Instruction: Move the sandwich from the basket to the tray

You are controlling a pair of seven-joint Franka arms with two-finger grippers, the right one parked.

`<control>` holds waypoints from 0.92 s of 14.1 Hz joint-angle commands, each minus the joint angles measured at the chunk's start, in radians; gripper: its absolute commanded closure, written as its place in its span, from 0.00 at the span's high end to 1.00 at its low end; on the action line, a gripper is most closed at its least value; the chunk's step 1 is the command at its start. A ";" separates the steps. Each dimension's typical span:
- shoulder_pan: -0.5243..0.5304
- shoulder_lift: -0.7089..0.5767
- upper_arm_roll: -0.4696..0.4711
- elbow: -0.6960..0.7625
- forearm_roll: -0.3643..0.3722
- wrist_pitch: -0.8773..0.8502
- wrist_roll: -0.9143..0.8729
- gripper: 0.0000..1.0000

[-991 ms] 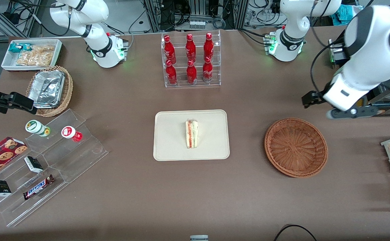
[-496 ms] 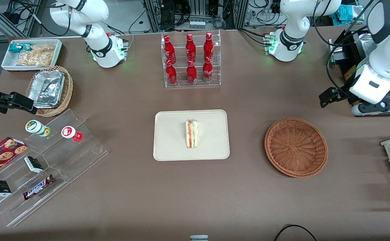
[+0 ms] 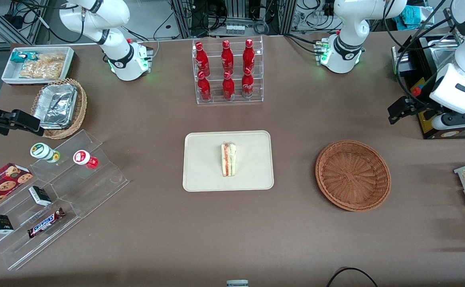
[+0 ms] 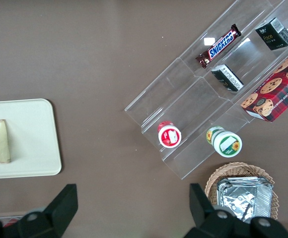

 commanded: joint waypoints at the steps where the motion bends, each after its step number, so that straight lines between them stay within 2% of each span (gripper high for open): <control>1: 0.001 0.000 -0.007 0.018 -0.006 -0.024 0.005 1.00; 9: 0.003 0.004 -0.004 0.044 -0.004 -0.076 0.010 1.00; 13: 0.007 0.001 -0.002 0.046 -0.006 -0.080 0.093 1.00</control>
